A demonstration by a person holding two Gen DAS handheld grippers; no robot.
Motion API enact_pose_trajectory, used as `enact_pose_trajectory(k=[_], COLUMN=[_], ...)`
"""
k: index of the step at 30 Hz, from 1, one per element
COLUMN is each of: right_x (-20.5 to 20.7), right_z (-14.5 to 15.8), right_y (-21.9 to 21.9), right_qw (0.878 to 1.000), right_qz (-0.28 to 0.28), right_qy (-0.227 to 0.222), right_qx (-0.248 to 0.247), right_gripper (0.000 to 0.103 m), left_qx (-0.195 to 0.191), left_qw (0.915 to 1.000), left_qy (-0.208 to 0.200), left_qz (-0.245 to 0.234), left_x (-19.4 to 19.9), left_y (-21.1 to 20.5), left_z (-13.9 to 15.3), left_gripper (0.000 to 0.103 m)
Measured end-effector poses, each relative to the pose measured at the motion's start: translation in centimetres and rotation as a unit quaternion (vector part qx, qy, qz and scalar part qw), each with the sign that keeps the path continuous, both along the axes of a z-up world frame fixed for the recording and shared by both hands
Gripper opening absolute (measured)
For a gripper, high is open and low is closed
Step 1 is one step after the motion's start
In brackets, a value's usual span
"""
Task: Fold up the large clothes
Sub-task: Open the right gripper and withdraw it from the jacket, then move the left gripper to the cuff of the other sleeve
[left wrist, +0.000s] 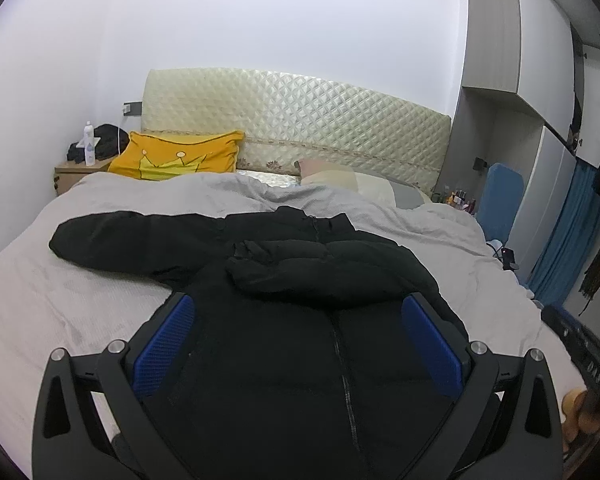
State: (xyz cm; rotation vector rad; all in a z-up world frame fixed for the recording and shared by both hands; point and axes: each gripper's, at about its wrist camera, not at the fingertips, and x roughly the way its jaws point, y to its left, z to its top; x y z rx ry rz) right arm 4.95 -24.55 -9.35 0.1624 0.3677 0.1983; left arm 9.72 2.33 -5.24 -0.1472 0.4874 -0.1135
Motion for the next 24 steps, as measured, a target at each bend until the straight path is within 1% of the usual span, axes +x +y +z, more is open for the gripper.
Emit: enact_pose_trajectory(k=[3,5,7,9,11,13,17,18,20,21,22,24], right_x=[-1.1,-1.8,-2.2,-1.9,-2.0,-2.0,-2.1,-2.1,-1.9,-1.7,-1.6,-1.3], right_z=[-0.9,-1.6,-2.4,-2.8,-3.0,-3.0,-3.4,-3.5,-3.8,-3.9,-4.0,-4.1], right_y=[0.1,0.2,0.3,-0.2,-0.7,-0.8,-0.7,-0.6,-0.5,-0.5,-0.5,-0.5], right_qw=[1.0,1.0,1.0,1.0,1.0,1.0,1.0,1.0,1.0,1.0,1.0,1.0], right_qz=[-0.003,-0.004,-0.011,-0.012,-0.018,-0.016,-0.003,-0.004,-0.002,-0.001,-0.002,-0.001], right_qy=[0.001,-0.001,0.0,0.009,0.006,0.003,0.005,0.004,0.01,0.014,0.017,0.019], right_qx=[0.006,0.002,-0.013,-0.003,0.002,0.002,0.0,-0.005,-0.007,-0.006,-0.006,-0.004], right_gripper=[0.032,0.032,0.032,0.032,0.033,0.033,0.032,0.032,0.032,0.032,0.032,0.033], left_qx=[-0.011,-0.011,-0.01,-0.007,0.001,0.018,0.07,0.078,0.078,0.071,0.064,0.068], left_qw=[0.9999,0.9998,0.9998,0.9997,0.9996,0.9993,0.996,0.9951,0.9947,0.995,0.9956,0.9957], left_qy=[-0.007,-0.004,0.003,0.011,0.021,0.027,0.053,0.057,0.064,0.067,0.065,0.056], left_qz=[0.009,0.015,0.018,0.021,0.019,0.018,0.019,0.019,0.02,0.022,0.022,0.029], left_x=[0.0,0.1,0.5,0.7,0.9,1.2,2.2,2.5,3.2,3.6,3.9,4.4], left_y=[0.4,0.5,0.6,0.7,0.8,0.8,1.1,1.4,2.3,3.0,3.7,4.6], left_z=[-0.1,-0.1,-0.3,-0.6,-1.1,-1.5,-2.0,-1.8,-1.3,-0.9,-0.4,0.5], left_gripper=[0.103,0.103,0.103,0.103,0.103,0.103,0.103,0.103,0.103,0.103,0.103,0.103])
